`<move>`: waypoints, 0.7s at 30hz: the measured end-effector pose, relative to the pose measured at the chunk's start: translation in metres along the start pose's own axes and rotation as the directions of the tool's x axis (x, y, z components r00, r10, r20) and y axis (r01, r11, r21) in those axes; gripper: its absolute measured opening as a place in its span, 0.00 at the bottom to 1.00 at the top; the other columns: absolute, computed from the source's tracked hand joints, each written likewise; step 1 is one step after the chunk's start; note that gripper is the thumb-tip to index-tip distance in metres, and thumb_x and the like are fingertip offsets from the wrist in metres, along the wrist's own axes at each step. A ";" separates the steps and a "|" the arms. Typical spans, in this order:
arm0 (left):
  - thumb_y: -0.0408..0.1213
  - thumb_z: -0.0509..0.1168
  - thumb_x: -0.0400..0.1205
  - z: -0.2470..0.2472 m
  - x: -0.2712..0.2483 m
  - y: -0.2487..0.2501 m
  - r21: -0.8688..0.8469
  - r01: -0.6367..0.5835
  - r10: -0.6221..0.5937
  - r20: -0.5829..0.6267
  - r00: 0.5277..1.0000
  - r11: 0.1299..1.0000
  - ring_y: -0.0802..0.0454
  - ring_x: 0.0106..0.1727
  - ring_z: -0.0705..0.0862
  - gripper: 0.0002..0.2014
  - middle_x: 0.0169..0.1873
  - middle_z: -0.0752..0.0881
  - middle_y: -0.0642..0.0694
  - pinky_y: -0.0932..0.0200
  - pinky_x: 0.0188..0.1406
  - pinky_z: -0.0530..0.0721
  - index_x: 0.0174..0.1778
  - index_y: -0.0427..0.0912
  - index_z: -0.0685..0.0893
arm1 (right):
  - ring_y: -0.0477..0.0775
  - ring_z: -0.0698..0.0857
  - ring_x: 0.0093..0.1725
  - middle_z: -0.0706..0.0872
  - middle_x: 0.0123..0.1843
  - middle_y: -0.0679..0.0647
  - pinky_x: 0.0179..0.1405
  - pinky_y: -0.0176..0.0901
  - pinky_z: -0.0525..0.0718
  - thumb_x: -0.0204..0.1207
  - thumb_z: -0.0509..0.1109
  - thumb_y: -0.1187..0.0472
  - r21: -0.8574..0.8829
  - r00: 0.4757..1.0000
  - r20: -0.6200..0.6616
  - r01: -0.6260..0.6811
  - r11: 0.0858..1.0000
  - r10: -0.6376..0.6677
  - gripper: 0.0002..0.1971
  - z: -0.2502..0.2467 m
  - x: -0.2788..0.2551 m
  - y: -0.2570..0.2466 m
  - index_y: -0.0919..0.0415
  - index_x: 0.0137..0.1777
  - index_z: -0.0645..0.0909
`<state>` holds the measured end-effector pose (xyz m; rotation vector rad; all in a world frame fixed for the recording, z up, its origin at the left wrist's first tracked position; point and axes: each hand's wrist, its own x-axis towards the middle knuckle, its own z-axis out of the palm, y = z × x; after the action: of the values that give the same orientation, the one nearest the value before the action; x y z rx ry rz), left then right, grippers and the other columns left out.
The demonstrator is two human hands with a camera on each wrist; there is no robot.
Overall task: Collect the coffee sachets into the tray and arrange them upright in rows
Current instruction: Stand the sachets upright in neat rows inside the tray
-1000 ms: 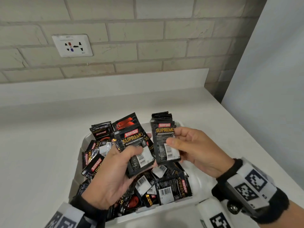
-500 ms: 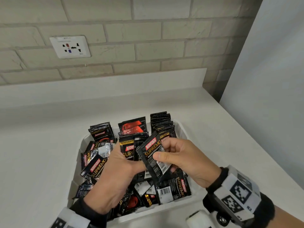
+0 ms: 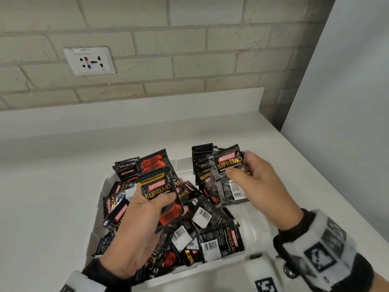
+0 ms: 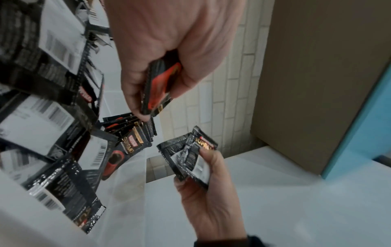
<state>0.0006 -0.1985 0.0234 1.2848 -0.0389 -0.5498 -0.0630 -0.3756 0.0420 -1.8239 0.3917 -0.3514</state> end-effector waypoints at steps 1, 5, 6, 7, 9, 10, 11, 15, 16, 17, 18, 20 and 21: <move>0.23 0.63 0.77 0.003 0.000 0.001 -0.001 -0.024 0.024 -0.001 1.000 1.000 0.36 0.46 0.88 0.13 0.47 0.89 0.40 0.54 0.39 0.84 0.53 0.43 0.79 | 0.39 0.74 0.27 0.78 0.32 0.49 0.26 0.28 0.72 0.75 0.65 0.65 -0.165 0.992 -0.035 0.112 0.980 -0.119 0.04 0.002 -0.001 -0.004 0.61 0.40 0.74; 0.23 0.64 0.74 0.025 -0.009 0.003 -0.015 -0.072 0.073 0.084 0.994 0.997 0.45 0.42 0.90 0.14 0.43 0.90 0.43 0.63 0.28 0.86 0.52 0.44 0.80 | 0.43 0.67 0.30 0.69 0.29 0.45 0.29 0.38 0.63 0.75 0.61 0.60 -0.522 0.948 0.132 0.315 0.793 -0.289 0.14 0.025 -0.006 -0.023 0.50 0.32 0.60; 0.26 0.66 0.72 0.029 -0.011 0.005 -0.019 -0.084 0.085 0.099 0.991 0.996 0.50 0.38 0.90 0.14 0.40 0.90 0.44 0.65 0.27 0.85 0.50 0.44 0.81 | 0.43 0.68 0.31 0.68 0.30 0.44 0.31 0.37 0.63 0.75 0.60 0.60 -0.527 0.939 0.150 0.341 0.778 -0.310 0.14 0.029 -0.007 -0.024 0.50 0.32 0.59; 0.31 0.67 0.69 0.030 -0.011 0.005 -0.027 -0.102 0.104 0.113 0.988 0.994 0.53 0.37 0.89 0.14 0.39 0.90 0.45 0.65 0.27 0.85 0.50 0.44 0.82 | 0.43 0.68 0.31 0.68 0.30 0.43 0.34 0.36 0.63 0.74 0.61 0.59 -0.507 0.937 0.156 0.349 0.788 -0.314 0.14 0.032 -0.006 -0.026 0.50 0.32 0.60; 0.38 0.68 0.65 0.028 -0.012 0.006 -0.039 -0.130 0.134 0.128 0.983 0.991 0.53 0.38 0.90 0.14 0.39 0.91 0.44 0.65 0.29 0.85 0.47 0.43 0.85 | 0.41 0.70 0.31 0.70 0.31 0.42 0.37 0.33 0.66 0.73 0.62 0.56 -0.422 0.954 0.166 0.299 0.856 -0.251 0.11 0.031 -0.005 -0.029 0.49 0.33 0.64; 0.40 0.70 0.63 0.025 -0.012 0.008 -0.041 -0.138 0.142 0.127 0.982 0.990 0.52 0.39 0.90 0.13 0.39 0.91 0.43 0.64 0.30 0.86 0.44 0.44 0.87 | 0.40 0.70 0.31 0.71 0.32 0.42 0.35 0.31 0.69 0.74 0.63 0.55 -0.367 0.960 0.203 0.258 0.894 -0.193 0.08 0.030 -0.005 -0.031 0.49 0.35 0.67; 0.43 0.74 0.60 0.022 -0.012 0.008 -0.045 -0.143 0.148 0.141 0.979 0.989 0.50 0.40 0.90 0.14 0.40 0.91 0.43 0.63 0.31 0.87 0.41 0.45 0.88 | 0.39 0.70 0.30 0.72 0.33 0.42 0.32 0.30 0.70 0.74 0.62 0.55 -0.318 0.956 0.261 0.218 0.923 -0.136 0.05 0.028 -0.006 -0.033 0.49 0.38 0.69; 0.41 0.85 0.50 0.012 -0.008 0.002 -0.039 -0.107 0.111 0.150 0.982 0.994 0.43 0.39 0.91 0.29 0.41 0.90 0.36 0.59 0.30 0.86 0.47 0.37 0.87 | 0.48 0.80 0.40 0.78 0.38 0.46 0.43 0.40 0.79 0.79 0.56 0.59 -0.251 0.905 0.416 0.207 0.946 -0.088 0.08 0.025 -0.009 -0.036 0.53 0.46 0.77; 0.36 0.81 0.55 0.010 -0.006 0.000 -0.035 -0.096 0.100 0.133 0.986 0.995 0.44 0.38 0.91 0.24 0.40 0.90 0.36 0.60 0.28 0.86 0.47 0.35 0.86 | 0.48 0.80 0.45 0.78 0.41 0.45 0.48 0.40 0.78 0.80 0.55 0.60 -0.296 0.898 0.430 0.235 0.926 -0.090 0.10 0.024 -0.009 -0.035 0.53 0.48 0.78; 0.33 0.77 0.57 0.010 -0.006 -0.001 -0.032 -0.090 0.093 0.122 0.988 0.995 0.45 0.36 0.90 0.19 0.38 0.90 0.37 0.60 0.27 0.86 0.44 0.36 0.87 | 0.47 0.77 0.49 0.75 0.43 0.43 0.52 0.40 0.76 0.81 0.54 0.60 -0.368 0.891 0.442 0.283 0.886 -0.100 0.11 0.024 -0.009 -0.032 0.53 0.51 0.79; 0.32 0.75 0.57 0.009 -0.006 -0.001 -0.024 -0.085 0.087 0.108 0.990 0.996 0.46 0.34 0.90 0.15 0.36 0.91 0.38 0.60 0.25 0.85 0.40 0.38 0.89 | 0.46 0.74 0.52 0.72 0.44 0.42 0.56 0.40 0.72 0.82 0.54 0.60 -0.445 0.882 0.455 0.343 0.827 -0.121 0.13 0.024 -0.008 -0.028 0.52 0.54 0.80; 0.35 0.77 0.56 0.007 -0.007 0.000 -0.003 -0.090 0.090 0.098 0.991 0.996 0.49 0.30 0.89 0.10 0.31 0.90 0.42 0.61 0.23 0.83 0.32 0.43 0.90 | 0.46 0.68 0.53 0.67 0.43 0.41 0.60 0.45 0.65 0.82 0.53 0.58 -0.546 0.862 0.465 0.460 0.700 -0.203 0.15 0.027 -0.008 -0.022 0.48 0.57 0.80; 0.35 0.79 0.55 0.005 -0.007 0.001 0.009 -0.094 0.092 0.093 0.991 0.996 0.49 0.29 0.88 0.10 0.29 0.89 0.42 0.61 0.22 0.82 0.30 0.44 0.90 | 0.46 0.66 0.51 0.65 0.41 0.40 0.56 0.46 0.64 0.81 0.52 0.57 -0.558 0.847 0.454 0.511 0.654 -0.275 0.16 0.030 -0.008 -0.018 0.47 0.57 0.81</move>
<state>-0.0073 -0.2003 0.0277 1.2635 -0.1787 -0.5292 -0.0560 -0.3411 0.0510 -2.6440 -0.1807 -0.1997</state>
